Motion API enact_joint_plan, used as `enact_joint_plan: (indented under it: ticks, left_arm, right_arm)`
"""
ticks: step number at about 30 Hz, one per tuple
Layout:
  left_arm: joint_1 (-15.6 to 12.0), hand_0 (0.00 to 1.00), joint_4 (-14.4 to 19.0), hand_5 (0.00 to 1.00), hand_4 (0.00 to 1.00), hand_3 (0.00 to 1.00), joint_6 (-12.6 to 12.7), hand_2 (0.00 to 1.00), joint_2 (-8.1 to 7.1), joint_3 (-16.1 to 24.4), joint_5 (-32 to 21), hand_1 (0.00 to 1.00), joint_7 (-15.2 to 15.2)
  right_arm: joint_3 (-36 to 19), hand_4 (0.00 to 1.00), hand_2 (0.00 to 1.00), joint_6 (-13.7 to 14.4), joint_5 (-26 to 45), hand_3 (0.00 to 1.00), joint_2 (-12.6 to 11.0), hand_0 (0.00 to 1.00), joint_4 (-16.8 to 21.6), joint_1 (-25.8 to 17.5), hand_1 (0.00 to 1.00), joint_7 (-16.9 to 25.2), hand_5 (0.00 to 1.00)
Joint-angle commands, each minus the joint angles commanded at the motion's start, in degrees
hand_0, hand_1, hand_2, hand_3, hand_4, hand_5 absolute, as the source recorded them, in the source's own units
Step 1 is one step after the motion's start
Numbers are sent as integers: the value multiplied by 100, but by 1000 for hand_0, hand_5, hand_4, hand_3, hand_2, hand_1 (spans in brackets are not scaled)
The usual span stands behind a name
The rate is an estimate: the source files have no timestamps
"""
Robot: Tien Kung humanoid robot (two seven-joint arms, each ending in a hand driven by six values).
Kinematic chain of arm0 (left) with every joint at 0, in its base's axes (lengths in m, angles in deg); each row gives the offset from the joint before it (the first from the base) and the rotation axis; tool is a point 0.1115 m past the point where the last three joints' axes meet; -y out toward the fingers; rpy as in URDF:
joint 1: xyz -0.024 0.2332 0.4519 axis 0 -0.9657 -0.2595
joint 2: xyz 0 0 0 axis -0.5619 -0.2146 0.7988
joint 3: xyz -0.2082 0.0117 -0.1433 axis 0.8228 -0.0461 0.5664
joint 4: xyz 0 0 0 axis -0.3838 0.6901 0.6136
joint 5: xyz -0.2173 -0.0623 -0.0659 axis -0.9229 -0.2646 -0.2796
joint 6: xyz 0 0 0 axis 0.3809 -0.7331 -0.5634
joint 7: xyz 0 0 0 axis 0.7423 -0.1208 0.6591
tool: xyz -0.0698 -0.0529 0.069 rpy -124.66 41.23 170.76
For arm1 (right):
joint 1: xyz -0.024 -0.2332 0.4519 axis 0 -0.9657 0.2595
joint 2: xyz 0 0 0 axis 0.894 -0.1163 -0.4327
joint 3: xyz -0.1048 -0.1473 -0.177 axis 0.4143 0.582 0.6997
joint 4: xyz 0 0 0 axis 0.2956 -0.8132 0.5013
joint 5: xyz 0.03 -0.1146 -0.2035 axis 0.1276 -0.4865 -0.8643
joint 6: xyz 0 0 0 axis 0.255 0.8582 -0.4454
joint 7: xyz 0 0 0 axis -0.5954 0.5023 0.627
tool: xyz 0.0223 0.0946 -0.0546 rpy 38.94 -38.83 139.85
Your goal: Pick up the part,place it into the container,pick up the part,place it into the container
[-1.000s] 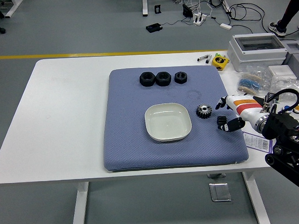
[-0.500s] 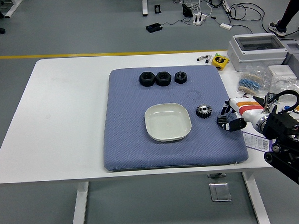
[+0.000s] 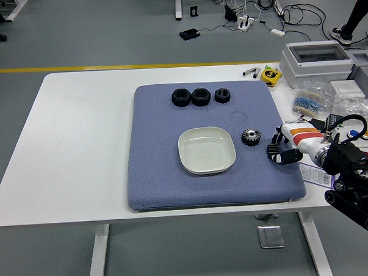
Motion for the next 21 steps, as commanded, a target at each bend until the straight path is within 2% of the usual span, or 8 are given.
enact_joint_plan:
  ticks: [1,6,7,11,13,18,21]
  left_arm:
    - [2,620,0,581,584,596,-1,660,-1,-3,-3,588,-1]
    - [7,620,0,581,584,596,-2,660,-2,-5,-7,588,-1]
    - [8,618,0,580,583,595,-3,662,-3,-9,-11,587,1]
    - [9,618,0,580,583,595,-3,662,-3,-11,-20,587,7]
    - [11,620,0,581,583,595,-4,664,-2,-4,-9,587,0]
    - [11,620,1,581,583,595,-4,664,-2,-2,-5,587,-2]
    - [13,621,2,581,583,596,-6,664,-3,-9,-11,587,-2]
  right_arm:
    - [6,708,481,20,9,492,0,170,-20,2,393,12,386]
    - [28,708,481,-25,88,492,6,170,-129,8,393,63,386]
    - [29,723,455,-40,108,480,4,124,-144,3,336,78,408]
    - [49,723,455,-75,156,480,5,124,-170,-12,336,139,408]
    - [56,731,441,-58,166,474,10,96,-162,-20,316,155,418]
    - [21,731,441,-5,199,474,-9,96,-71,-45,316,200,418]
    - [-46,756,435,5,253,476,-32,91,5,-63,306,226,392]
